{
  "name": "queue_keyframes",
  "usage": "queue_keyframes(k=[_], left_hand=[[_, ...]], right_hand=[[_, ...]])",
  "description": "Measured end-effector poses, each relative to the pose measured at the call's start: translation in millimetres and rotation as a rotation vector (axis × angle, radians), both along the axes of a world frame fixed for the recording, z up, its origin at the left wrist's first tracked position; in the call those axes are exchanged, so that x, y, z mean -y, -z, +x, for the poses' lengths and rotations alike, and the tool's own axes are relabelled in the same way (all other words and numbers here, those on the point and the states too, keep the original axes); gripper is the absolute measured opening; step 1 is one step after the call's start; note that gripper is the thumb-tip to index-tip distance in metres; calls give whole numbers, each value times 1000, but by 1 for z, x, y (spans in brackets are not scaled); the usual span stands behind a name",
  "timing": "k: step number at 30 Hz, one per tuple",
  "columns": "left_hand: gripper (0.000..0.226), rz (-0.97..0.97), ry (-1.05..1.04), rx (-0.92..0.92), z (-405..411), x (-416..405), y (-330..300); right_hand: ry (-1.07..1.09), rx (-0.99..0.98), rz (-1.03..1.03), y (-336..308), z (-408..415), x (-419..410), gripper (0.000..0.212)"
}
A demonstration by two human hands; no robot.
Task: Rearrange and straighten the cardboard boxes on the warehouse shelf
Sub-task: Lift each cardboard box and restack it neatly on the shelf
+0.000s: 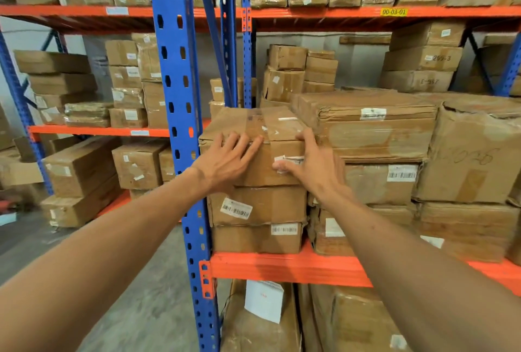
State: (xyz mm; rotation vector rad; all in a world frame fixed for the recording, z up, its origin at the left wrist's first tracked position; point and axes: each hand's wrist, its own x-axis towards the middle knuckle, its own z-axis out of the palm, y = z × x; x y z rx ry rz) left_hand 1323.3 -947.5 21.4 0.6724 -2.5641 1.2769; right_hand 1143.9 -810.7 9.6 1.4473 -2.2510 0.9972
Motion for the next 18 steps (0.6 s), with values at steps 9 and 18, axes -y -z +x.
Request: queue_keyframes(k=[9,18], left_hand=[[127,408,73,-114,0,33,-27],[126,400,60,-94,0,40,-24]], right_hand=[[47,-779,418,-45,-42,18,115],[40,-794,310,-36,-49,24,113]])
